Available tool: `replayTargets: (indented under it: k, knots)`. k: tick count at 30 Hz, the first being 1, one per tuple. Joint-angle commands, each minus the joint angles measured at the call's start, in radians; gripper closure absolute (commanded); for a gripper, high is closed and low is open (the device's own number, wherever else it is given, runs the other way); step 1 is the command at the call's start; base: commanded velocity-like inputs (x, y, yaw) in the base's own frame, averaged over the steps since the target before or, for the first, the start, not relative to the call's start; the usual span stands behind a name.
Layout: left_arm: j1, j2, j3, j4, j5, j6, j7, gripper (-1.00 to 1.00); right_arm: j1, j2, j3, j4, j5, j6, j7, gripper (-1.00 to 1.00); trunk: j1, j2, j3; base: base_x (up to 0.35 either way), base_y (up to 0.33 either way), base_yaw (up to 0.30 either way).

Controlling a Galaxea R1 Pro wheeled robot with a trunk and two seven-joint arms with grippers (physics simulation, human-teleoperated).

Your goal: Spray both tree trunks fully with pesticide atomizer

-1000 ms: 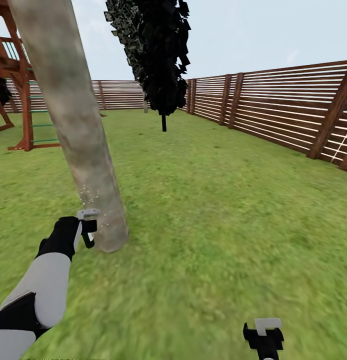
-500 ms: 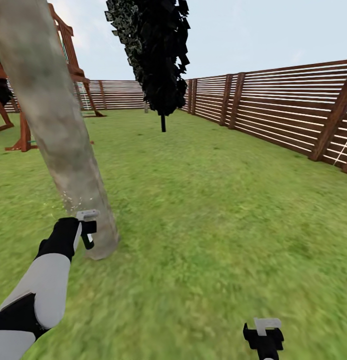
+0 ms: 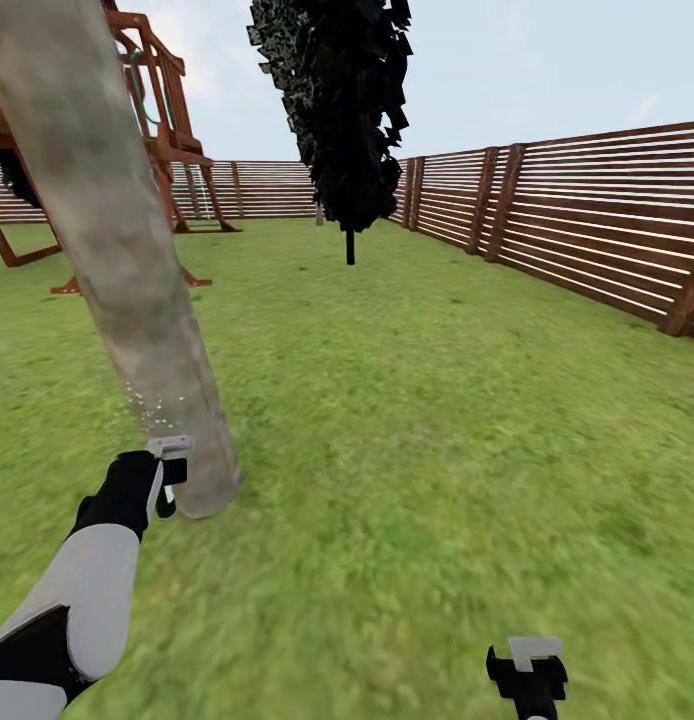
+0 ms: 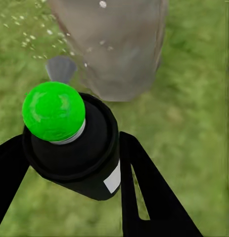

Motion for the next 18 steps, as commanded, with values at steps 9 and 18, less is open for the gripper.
replayTargets:
  k: [9, 18]
  knots:
    - [0.095, 0.007, 0.072, -0.009, -0.007, -0.008, -0.011, 1.00, 0.000, 0.000, -0.008, 0.001, 0.011, -0.003, -0.002, -1.00, 0.000, 0.000, -0.001, 0.287, -0.138, 0.010]
    - [0.102, -0.004, 0.077, -0.003, -0.005, -0.020, -0.018, 1.00, -0.001, 0.000, -0.008, 0.001, 0.011, -0.003, -0.002, -1.00, 0.000, 0.000, -0.001, 0.146, -0.215, 0.252]
